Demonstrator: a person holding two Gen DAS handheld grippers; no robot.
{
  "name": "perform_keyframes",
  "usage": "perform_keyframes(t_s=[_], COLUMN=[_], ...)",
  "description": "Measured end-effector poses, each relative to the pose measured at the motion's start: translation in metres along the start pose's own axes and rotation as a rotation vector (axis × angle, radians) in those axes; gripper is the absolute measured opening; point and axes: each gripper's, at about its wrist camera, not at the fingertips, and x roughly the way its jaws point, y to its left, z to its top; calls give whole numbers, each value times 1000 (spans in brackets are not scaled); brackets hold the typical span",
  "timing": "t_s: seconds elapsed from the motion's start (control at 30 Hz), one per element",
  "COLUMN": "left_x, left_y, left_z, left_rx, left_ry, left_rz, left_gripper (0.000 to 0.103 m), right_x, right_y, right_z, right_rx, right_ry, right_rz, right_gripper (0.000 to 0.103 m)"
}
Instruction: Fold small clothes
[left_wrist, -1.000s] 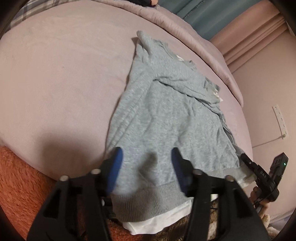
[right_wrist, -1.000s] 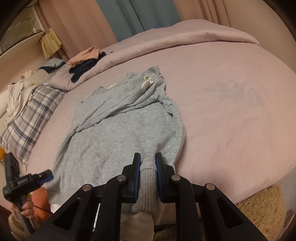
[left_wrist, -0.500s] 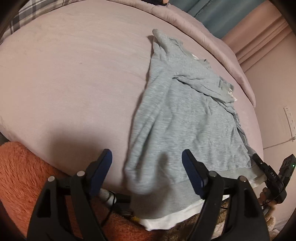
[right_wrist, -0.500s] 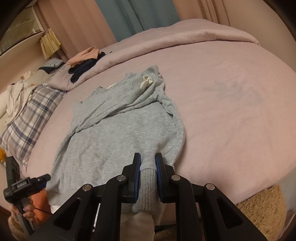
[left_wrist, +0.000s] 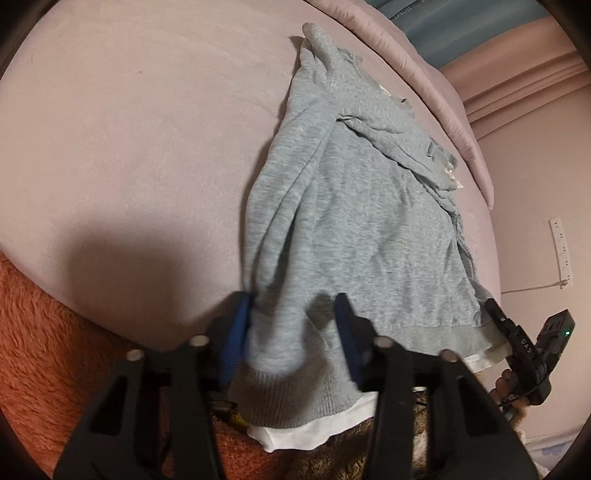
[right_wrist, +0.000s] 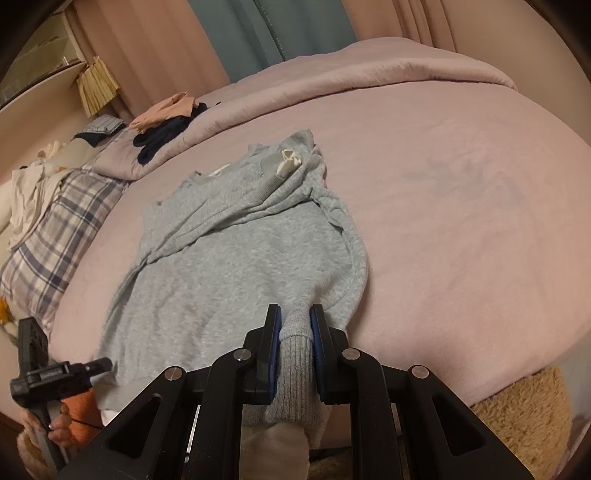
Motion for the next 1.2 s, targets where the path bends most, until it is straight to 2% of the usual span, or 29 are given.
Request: perform_keyframes(t_s=[0.07,0.17,0.37,0.63,1.2], left_x=[1,-6,-31,-45,-48], left_y=[4,7,-14,-41,-81], left_z=[1,2,9,20,61], left_rx=[-23,-66,-6,72,130], left_ry=[-7,-39,-143,-214,-242], left_rz=[-24,-89,-113,-104,-123], left_gripper=[14,12,11,11,11], right_x=[0,1,1,-3,-15], right_y=[0,0,-1,-1,6], right_z=[0,0,1,9,48], right_rx=[3,1,5,14,8], right_ry=[2,2,0,-21,-85], right_rz=[1,1,7,28,40], right_gripper=[17,17,17,17,17])
